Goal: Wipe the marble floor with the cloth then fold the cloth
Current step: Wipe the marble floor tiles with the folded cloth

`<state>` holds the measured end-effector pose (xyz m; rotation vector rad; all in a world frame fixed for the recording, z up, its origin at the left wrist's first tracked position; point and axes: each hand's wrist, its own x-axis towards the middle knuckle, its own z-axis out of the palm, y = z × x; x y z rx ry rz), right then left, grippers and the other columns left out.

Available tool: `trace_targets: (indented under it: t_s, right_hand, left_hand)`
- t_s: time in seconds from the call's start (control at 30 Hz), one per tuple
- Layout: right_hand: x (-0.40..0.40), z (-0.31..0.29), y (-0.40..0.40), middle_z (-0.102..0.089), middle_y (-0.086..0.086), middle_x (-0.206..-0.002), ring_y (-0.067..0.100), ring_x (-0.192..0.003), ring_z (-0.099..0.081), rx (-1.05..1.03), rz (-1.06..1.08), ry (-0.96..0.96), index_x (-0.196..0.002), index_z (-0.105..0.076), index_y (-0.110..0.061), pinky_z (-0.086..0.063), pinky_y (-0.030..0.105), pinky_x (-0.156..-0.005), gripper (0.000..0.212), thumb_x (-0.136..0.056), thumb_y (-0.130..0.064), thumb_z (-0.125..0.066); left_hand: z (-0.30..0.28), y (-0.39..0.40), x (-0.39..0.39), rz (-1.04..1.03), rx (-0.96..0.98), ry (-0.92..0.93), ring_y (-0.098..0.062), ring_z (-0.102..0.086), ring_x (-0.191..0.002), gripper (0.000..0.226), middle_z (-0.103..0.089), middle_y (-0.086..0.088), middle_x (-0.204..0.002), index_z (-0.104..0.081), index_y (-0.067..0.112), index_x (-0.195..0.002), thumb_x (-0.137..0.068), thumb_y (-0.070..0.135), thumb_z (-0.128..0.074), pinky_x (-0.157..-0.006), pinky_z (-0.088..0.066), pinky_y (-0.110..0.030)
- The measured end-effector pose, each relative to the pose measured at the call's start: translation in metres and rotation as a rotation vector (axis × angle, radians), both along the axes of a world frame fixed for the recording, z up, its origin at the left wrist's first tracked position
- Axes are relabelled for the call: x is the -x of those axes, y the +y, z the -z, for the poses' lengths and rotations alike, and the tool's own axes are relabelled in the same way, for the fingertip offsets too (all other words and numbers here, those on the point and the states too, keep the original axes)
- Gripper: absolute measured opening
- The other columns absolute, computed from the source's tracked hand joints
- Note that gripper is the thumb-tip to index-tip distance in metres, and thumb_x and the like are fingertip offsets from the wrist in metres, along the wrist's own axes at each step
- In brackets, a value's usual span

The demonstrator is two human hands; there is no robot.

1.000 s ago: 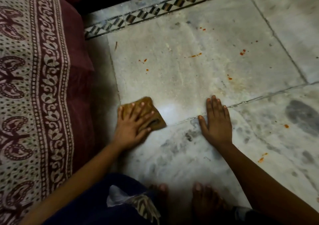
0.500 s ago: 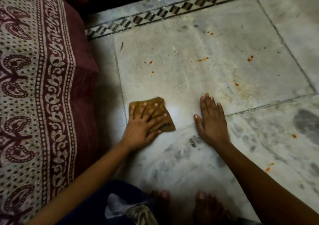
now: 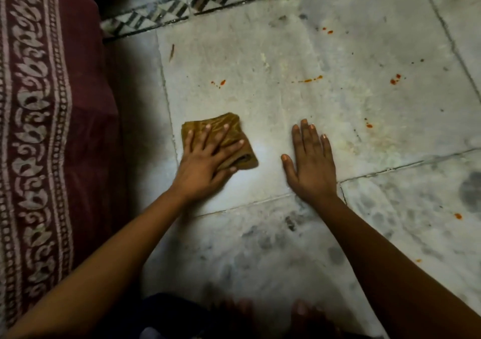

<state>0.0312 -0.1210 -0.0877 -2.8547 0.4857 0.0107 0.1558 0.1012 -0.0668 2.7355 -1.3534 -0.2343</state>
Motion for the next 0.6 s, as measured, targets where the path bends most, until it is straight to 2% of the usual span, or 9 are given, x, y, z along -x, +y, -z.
trace_targets:
  t_s: [0.1,0.23,0.3,0.37,0.43,0.5,0.6]
  right_hand:
    - [0.001,0.000,0.001,-0.015,0.013,-0.156,0.023,-0.144,-0.014,0.005,0.000,-0.005,-0.148,-0.018,-0.009,-0.005,0.038,-0.116,0.065,-0.094,-0.043,-0.026]
    - [0.000,-0.002,0.001,-0.015,0.012,-0.156,0.022,-0.144,-0.014,-0.004,-0.002,0.011,-0.149,-0.017,-0.009,-0.004,0.037,-0.116,0.065,-0.094,-0.044,-0.025]
    - [0.000,-0.002,0.001,-0.016,0.012,-0.156,0.023,-0.144,-0.015,-0.008,0.001,0.025,-0.149,-0.018,-0.009,-0.004,0.037,-0.116,0.066,-0.093,-0.044,-0.025]
    - [0.001,-0.002,0.001,-0.016,0.012,-0.156,0.023,-0.143,-0.016,-0.011,0.009,0.026,-0.148,-0.018,-0.009,-0.003,0.036,-0.115,0.066,-0.093,-0.045,-0.023]
    - [0.002,-0.003,0.001,-0.013,0.012,-0.156,0.023,-0.144,-0.013,-0.023,0.004,0.016,-0.149,-0.015,-0.010,0.002,0.033,-0.115,0.067,-0.092,-0.046,-0.018]
    - [0.003,-0.007,0.002,-0.009,0.011,-0.157,0.023,-0.145,-0.009,-0.051,-0.004,0.010,-0.149,-0.012,-0.011,0.005,0.031,-0.114,0.069,-0.091,-0.048,-0.015]
    - [0.003,-0.012,0.010,-0.015,0.014,-0.155,0.026,-0.143,-0.015,-0.054,-0.063,-0.003,-0.148,-0.017,-0.008,0.002,0.032,-0.114,0.068,-0.092,-0.047,-0.018]
  left_hand:
    - [-0.002,0.001,-0.028,-0.132,-0.019,0.035,-0.039,-0.009,-0.143,0.058,-0.012,-0.001,-0.158,-0.019,0.046,-0.142,-0.087,0.061,-0.024,-0.111,-0.001,-0.059]
    - [-0.015,-0.056,-0.065,-0.259,-0.088,0.096,-0.039,0.001,-0.143,0.058,0.001,0.000,-0.159,-0.018,0.046,-0.144,-0.088,0.061,-0.028,-0.110,0.003,-0.059]
    - [-0.018,-0.077,-0.058,-0.222,-0.107,0.121,-0.039,0.003,-0.143,0.055,0.003,0.001,-0.159,-0.016,0.046,-0.144,-0.093,0.054,-0.034,-0.111,0.005,-0.058]
    - [-0.016,-0.076,-0.036,-0.129,-0.094,0.109,-0.038,0.005,-0.143,0.056,0.003,0.001,-0.159,-0.013,0.046,-0.144,-0.092,0.056,-0.030,-0.111,0.007,-0.057]
    - [-0.012,-0.055,-0.014,-0.013,-0.075,0.075,-0.037,0.003,-0.144,0.060,0.000,0.002,-0.159,-0.012,0.047,-0.144,-0.086,0.061,-0.021,-0.111,0.006,-0.056]
    - [-0.009,-0.027,-0.002,0.064,-0.055,0.050,-0.038,-0.005,-0.143,0.060,-0.007,0.002,-0.158,-0.015,0.046,-0.143,-0.085,0.062,-0.020,-0.111,0.001,-0.057]
    - [-0.009,-0.003,-0.011,-0.007,-0.069,0.056,-0.040,-0.010,-0.142,0.059,-0.013,-0.001,-0.157,-0.018,0.046,-0.141,-0.084,0.062,-0.022,-0.111,-0.003,-0.061]
